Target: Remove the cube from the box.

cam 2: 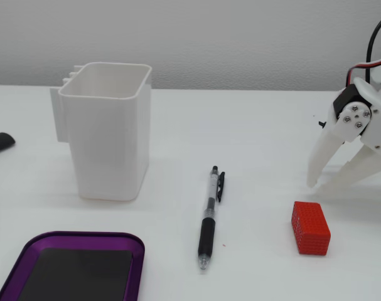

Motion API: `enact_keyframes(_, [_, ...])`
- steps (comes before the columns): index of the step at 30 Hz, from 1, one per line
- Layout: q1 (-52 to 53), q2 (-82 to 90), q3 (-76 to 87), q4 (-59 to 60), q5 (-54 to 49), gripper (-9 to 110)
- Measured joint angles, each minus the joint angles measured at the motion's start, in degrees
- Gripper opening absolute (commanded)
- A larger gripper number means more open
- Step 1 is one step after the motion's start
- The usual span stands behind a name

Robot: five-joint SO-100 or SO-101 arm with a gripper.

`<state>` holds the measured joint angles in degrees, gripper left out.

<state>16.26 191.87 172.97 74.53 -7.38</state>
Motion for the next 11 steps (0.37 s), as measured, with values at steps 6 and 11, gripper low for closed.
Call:
enact_keyframes(6, [-9.05, 0.0, 0.0, -0.7, 0.09, 0])
enact_keyframes(11, [-10.9, 0.0, 0.18, -1.23, 2.02, 0])
